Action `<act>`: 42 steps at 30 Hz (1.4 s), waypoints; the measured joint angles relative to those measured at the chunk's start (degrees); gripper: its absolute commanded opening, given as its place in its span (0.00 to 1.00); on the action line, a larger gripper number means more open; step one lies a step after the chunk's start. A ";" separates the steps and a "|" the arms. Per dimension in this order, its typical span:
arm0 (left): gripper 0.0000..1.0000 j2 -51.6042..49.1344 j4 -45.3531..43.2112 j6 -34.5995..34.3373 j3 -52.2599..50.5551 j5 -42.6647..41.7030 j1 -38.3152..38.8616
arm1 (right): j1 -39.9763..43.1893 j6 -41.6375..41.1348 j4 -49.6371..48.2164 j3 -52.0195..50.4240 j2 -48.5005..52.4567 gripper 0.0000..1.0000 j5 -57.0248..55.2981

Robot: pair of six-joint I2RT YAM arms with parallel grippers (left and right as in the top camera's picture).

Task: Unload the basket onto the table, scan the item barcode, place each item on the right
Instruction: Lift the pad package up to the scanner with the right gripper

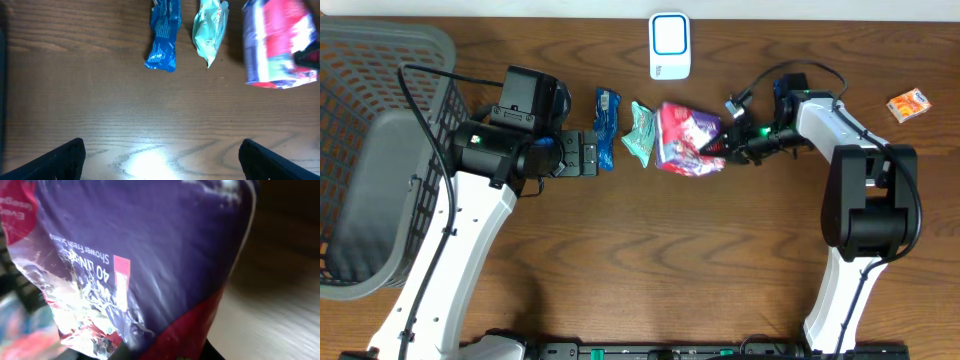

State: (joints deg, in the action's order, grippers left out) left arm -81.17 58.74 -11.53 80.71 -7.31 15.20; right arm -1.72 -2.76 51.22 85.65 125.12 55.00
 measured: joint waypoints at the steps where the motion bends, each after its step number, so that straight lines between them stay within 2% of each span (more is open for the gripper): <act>1: 0.97 0.00 -0.02 0.00 0.00 0.00 0.00 | 0.24 -1.36 0.90 0.00 -0.26 0.21 -4.04; 2: 0.98 0.00 0.00 -0.02 0.00 0.00 0.00 | 0.44 -2.19 1.51 0.00 -0.44 0.32 -6.47; 4: 0.98 0.00 0.00 -0.02 0.00 0.00 0.00 | 1.20 -4.22 3.19 -0.02 -1.77 0.63 -13.25; 5: 0.98 0.00 0.00 -0.02 0.00 0.00 0.00 | 1.73 -4.66 3.96 -0.02 -3.06 0.71 -16.50; 7: 0.98 0.00 0.00 0.00 0.00 0.00 0.00 | 2.29 -5.29 4.85 0.00 -5.81 0.76 -20.98; 15: 0.98 0.00 0.00 0.00 0.00 0.00 0.00 | 1.36 -6.10 4.00 0.13 -19.76 0.76 -31.04; 21: 0.98 0.00 -0.02 -0.02 0.00 0.00 0.00 | -7.45 -6.80 2.36 0.22 -24.02 0.77 -40.26; 31: 0.98 0.00 0.00 0.00 0.00 0.00 0.00 | -23.85 -14.88 -3.26 0.22 -18.51 0.74 -58.95; 39: 0.98 0.00 0.00 -0.02 0.00 0.00 0.00 | -31.41 -19.71 -6.88 0.22 -10.47 0.69 -71.76; 42: 0.98 0.00 0.00 -0.02 0.00 0.00 0.00 | -32.83 -21.03 -6.88 0.22 -7.63 0.64 -75.47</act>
State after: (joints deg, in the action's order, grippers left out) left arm -81.17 58.74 -11.55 80.71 -7.31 15.20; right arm -34.54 -23.79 44.34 85.86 117.49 -20.47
